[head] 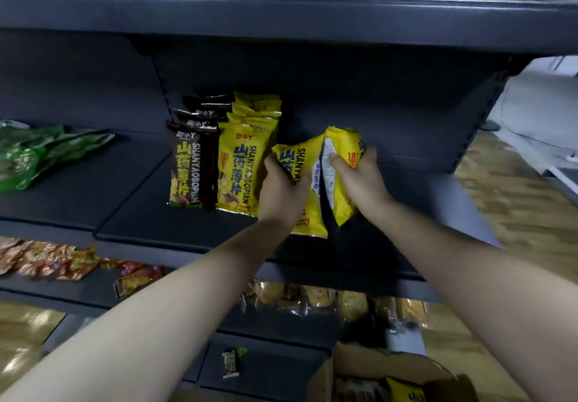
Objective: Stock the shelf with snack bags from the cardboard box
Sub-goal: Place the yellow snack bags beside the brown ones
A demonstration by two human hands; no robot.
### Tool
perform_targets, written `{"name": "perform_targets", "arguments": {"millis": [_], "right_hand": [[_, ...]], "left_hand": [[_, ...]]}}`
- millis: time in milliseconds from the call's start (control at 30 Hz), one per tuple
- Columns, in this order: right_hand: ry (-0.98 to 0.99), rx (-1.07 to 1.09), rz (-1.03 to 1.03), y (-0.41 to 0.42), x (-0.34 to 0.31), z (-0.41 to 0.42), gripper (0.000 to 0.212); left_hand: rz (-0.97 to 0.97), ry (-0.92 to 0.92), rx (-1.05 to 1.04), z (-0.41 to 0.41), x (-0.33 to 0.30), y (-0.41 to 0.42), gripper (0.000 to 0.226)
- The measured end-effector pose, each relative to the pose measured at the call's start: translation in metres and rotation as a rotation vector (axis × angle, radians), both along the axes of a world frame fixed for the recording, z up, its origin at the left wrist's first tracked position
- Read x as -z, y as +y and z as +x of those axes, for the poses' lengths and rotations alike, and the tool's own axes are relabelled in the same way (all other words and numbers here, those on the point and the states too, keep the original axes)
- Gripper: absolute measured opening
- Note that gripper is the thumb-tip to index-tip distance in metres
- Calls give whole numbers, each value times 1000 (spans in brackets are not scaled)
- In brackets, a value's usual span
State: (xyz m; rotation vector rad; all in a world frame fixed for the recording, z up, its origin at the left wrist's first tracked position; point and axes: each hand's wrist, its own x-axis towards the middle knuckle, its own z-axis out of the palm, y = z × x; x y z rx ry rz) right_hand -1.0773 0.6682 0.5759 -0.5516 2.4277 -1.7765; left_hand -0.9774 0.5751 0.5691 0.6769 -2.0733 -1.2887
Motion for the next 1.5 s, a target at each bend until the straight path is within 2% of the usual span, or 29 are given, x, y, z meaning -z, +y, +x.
{"name": "perform_targets", "arguments": {"millis": [100,233,333,467,667,800,867,967,1033,1167,1300,1400,1500], "right_hand": [[5,75,14,-22,2,-28,57],[66,166,185,-51,-3,-60,76],[64,203,279,-71,-6,-80,69],[50,183,278,-98,0,-97,58],[57,216,345,-123,6,-106,68],[53,235,405,-131,-1,-115,84],[-7,183,390,-134,-7,-120,88],[-180,72,236,-140,-14,-120,82],[-268,11,168,-144,-16,-117,86],[-308,-82,156,-149,-17,-118,94],[-164,-36,304,-153,-13,-121,81],[-15,78,514,-156,-7,-118,84],[62,83,688,-151,-9,-111,92]], "left_hand": [[11,-40,20,-22,7,-14,46],[55,-107,44,-41,12,-25,42],[101,-120,3,-48,13,-32,44],[143,-151,-39,-51,15,-39,49],[177,-207,-76,-52,19,-43,44],[187,-223,-61,-52,20,-42,41],[173,-249,-48,-52,20,-42,41],[138,-292,-21,-51,20,-40,40],[123,-311,-3,-50,19,-38,37],[123,-316,17,-51,17,-36,40],[127,-326,26,-51,17,-35,48],[131,-325,50,-50,17,-34,51],[126,-313,72,-49,17,-33,51]]}}
